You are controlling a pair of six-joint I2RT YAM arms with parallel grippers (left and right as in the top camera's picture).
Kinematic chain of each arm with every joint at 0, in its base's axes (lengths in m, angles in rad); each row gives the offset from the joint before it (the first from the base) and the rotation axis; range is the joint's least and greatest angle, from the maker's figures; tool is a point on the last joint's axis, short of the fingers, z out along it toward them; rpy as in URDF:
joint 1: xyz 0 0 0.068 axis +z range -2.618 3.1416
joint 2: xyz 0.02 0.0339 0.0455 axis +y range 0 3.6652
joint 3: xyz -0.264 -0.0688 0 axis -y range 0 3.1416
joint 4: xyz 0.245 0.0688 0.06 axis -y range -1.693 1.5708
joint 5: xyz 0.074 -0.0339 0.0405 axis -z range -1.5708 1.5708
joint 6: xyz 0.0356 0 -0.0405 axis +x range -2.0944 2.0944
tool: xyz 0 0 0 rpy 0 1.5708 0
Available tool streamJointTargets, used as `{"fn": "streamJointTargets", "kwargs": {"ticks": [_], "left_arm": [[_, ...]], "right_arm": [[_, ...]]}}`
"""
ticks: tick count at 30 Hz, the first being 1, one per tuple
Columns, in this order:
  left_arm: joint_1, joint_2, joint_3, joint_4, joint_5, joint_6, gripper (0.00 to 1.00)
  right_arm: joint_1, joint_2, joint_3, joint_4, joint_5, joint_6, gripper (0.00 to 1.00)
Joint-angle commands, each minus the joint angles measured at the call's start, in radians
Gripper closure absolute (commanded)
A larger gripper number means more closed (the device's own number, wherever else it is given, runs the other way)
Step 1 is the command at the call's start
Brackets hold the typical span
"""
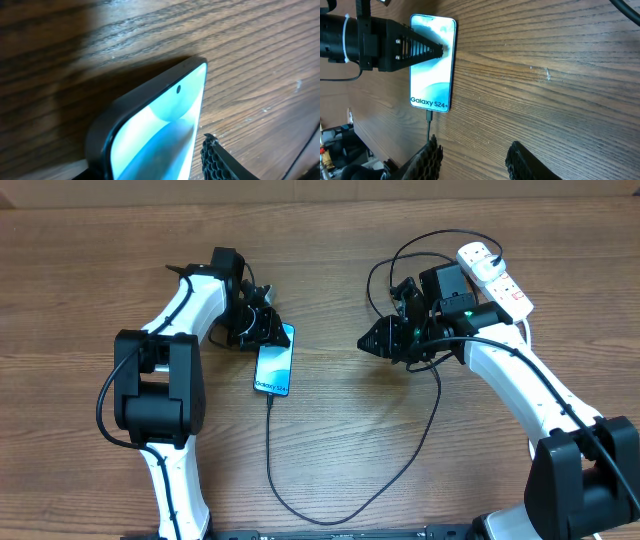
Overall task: Plug charger to phone and switch on socket
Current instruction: 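Lay the phone flat on the table with the left gripper and release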
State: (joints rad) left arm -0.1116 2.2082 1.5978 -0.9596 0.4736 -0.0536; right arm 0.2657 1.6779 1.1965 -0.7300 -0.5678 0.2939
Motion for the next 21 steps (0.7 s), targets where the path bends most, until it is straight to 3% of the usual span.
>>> {"fn": "streamJointTargets", "kwargs": {"ticks": [1,13,21], "left_arm": [[0.001,0.013,-0.008,-0.028,-0.190,-0.045,0.57],[0.002,0.012,-0.007,-0.035,-0.365,-0.119,0.53],[0.011,-0.028,0.135,-0.194,-0.471,-0.161,0.53]], "right_arm": [[0.005,-0.025,0.003,0.002,0.010,-0.008,0.57],[0.005,-0.025,0.003,0.002,0.040,-0.008,0.57],[0.003,-0.040,0.058,-0.044,0.054,-0.042,0.57]]}}
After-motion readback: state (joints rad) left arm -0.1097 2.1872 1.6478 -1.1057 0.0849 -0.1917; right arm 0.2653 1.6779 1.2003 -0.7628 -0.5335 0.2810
